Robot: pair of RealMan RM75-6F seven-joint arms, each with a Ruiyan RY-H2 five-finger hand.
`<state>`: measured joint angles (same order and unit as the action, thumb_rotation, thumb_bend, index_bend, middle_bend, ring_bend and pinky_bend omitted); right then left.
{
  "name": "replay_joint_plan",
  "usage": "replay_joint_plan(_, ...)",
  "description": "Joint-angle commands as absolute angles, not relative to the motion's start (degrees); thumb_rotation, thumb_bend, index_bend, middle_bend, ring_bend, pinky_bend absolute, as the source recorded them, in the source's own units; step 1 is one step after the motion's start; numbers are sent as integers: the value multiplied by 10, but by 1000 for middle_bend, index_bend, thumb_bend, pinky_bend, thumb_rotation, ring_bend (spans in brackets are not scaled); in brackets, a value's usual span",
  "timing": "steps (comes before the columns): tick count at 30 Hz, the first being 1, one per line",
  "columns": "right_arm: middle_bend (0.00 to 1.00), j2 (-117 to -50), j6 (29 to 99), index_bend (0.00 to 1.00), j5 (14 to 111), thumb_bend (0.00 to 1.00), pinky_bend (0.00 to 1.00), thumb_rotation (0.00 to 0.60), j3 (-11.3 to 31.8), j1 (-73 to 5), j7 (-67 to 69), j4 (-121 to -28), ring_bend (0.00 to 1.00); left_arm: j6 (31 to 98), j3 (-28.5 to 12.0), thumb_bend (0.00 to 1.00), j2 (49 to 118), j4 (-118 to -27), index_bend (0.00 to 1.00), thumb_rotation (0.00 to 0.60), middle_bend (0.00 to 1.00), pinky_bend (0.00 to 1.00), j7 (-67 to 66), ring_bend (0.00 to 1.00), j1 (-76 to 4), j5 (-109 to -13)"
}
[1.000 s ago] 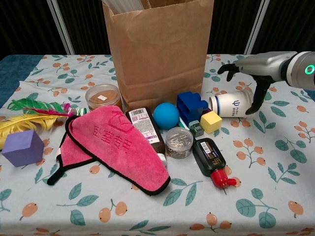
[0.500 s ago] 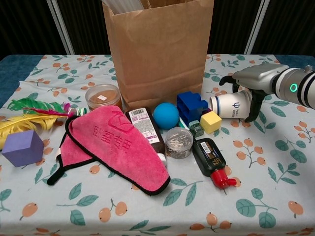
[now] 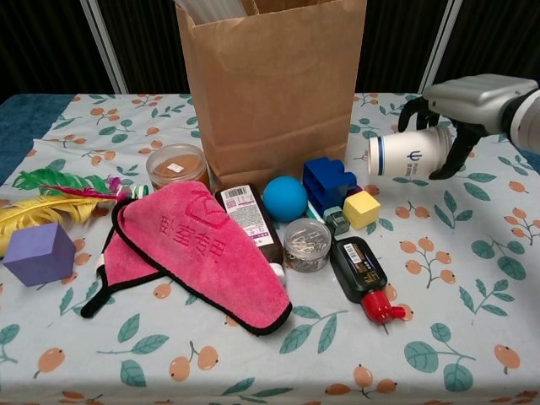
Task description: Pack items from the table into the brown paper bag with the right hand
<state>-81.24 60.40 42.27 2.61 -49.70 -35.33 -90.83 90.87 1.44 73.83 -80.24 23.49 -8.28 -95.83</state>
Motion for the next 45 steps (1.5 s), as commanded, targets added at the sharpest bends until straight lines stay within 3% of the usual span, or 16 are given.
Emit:
replay_joint_plan(1,430,-733,665,259,481,127,216,600,54,-469,-318,-1002,254,909,15,0,737,-806,61,339,66,69,234,28,-83,-961)
replay_joint_plan(7,435,-604,738,267,523,130,225,600,133,-439,-257,-1125,264,907,17,0,737,-816,61,341,67,69,234,28,-85,-965)
replay_joint_plan(12,437,-563,730,269,482,138,227,600,199,-463,-255,-1156,265,908,15,0,734,-821,61,343,66,69,239,28,-86,-963)
replay_joint_plan(18,437,-625,699,269,402,139,227,600,235,-545,-322,-1111,265,909,6,0,726,-820,61,340,67,69,242,27,-89,-956)
replay_joint_plan(30,422,-824,701,267,366,131,193,600,240,-662,-383,-962,255,897,1,0,735,-794,61,340,67,69,249,28,-95,-948)
replay_joint_plan(32,381,-835,690,222,362,90,143,600,239,-667,-381,-952,206,896,2,0,736,-792,61,341,67,69,249,28,-96,-948)
replay_joint_plan(34,292,-840,677,108,364,25,50,600,239,-669,-375,-945,105,896,2,0,736,-790,61,341,67,69,250,28,-96,-947)
replay_joint_plan(37,200,-835,667,12,371,0,0,600,238,-665,-364,-945,17,896,1,0,735,-790,61,342,66,69,250,27,-96,-945)
replay_joint_plan(45,168,-777,682,0,389,0,0,600,235,-624,-345,-997,0,893,9,0,734,-796,61,340,66,69,234,27,-97,-955)
